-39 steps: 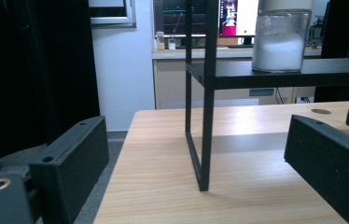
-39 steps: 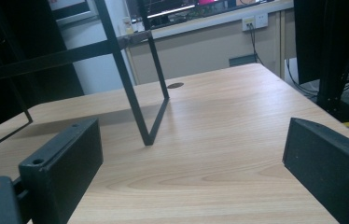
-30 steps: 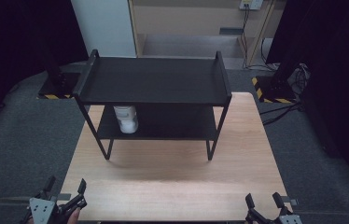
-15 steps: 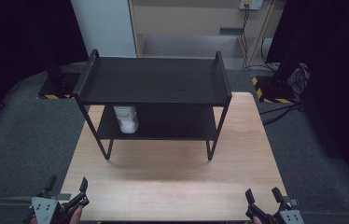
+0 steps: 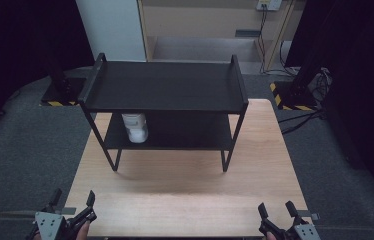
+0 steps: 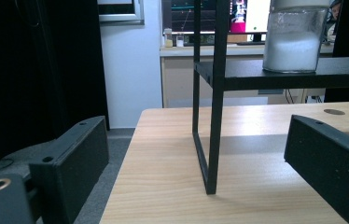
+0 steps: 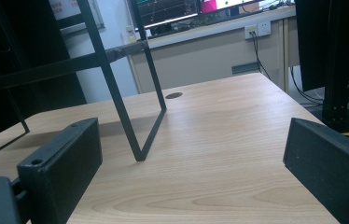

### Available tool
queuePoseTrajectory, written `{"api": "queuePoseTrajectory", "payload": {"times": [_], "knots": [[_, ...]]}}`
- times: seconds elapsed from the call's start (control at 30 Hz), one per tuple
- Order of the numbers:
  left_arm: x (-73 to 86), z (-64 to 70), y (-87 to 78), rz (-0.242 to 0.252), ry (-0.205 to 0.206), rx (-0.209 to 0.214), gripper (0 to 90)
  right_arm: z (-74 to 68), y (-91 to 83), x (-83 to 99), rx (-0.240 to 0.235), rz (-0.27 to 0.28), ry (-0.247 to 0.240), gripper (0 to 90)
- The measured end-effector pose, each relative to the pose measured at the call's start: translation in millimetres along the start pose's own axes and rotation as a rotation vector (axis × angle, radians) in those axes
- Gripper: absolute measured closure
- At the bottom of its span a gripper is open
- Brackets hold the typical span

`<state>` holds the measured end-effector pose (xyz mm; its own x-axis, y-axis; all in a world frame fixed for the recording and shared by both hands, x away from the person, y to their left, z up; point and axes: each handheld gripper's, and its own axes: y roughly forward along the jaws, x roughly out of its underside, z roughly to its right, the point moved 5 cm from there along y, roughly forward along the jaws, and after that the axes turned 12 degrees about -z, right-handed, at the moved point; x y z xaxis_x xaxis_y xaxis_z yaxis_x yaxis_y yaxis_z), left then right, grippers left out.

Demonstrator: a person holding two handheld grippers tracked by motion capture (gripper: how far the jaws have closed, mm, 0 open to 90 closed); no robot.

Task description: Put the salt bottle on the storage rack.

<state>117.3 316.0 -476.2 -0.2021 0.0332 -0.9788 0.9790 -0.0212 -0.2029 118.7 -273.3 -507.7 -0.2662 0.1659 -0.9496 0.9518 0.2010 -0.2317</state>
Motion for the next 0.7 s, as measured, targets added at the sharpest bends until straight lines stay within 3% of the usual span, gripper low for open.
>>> {"api": "queuePoseTrajectory", "payload": {"times": [0.7], "knots": [[1.2,2.1,-8.1,0.004,-0.015,0.002,5.4,-10.1,-3.9,-1.7,-0.029,0.001,0.001,3.7]]}}
